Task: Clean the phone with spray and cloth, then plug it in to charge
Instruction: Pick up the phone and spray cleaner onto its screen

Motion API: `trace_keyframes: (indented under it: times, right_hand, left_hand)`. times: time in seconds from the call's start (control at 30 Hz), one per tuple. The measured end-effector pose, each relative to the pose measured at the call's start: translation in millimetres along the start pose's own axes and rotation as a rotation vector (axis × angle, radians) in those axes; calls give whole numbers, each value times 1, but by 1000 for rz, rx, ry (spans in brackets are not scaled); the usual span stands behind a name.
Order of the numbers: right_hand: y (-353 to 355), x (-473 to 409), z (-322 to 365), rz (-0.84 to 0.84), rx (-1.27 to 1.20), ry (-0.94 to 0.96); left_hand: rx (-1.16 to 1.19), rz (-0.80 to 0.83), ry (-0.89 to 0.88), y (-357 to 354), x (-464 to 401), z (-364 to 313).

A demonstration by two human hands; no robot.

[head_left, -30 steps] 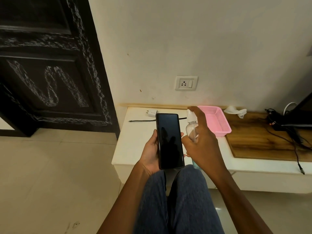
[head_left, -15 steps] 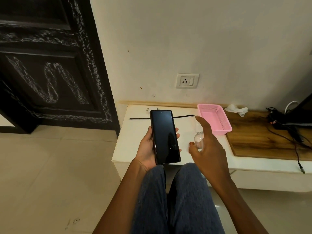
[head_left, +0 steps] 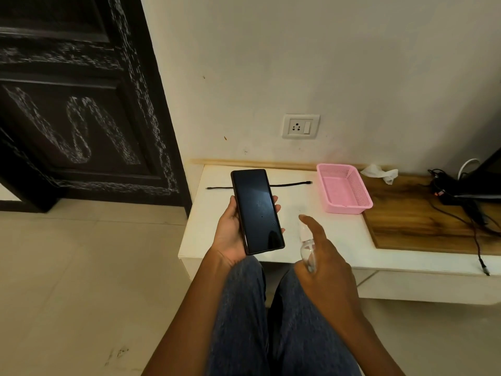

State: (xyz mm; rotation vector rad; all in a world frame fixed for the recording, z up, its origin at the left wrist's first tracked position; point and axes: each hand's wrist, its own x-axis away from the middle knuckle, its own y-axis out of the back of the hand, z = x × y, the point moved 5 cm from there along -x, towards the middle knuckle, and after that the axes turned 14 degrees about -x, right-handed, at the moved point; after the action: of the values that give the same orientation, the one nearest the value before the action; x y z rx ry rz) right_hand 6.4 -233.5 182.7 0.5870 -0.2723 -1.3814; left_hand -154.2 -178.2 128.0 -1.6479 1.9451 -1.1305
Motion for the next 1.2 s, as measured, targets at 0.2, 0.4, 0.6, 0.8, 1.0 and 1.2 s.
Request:
trace_keyframes:
  times: [0.2, 0.4, 0.6, 0.8, 1.0, 1.2]
  right_hand:
    - [0, -8, -9, -28, -105, -43]
    - [5, -39, -39, -132, -374, -173]
    - [-6, -88, -91, -148, -411, -304]
    - [-32, -138, -135, -131, -370, -402]
    - [-50, -177, -155, -149, -301, -377]
    - [-65, -195, -168, -126, -266, -408]
  left_hand:
    - [28, -16, 7, 4, -2, -2]
    - [40, -26, 21, 10, -8, 1]
    - [45, -23, 71, 15, -24, 6]
    - [36, -41, 155, 28, -43, 19]
    - [17, -20, 215, 38, -57, 30]
    - [16, -16, 246, 44, -61, 36]
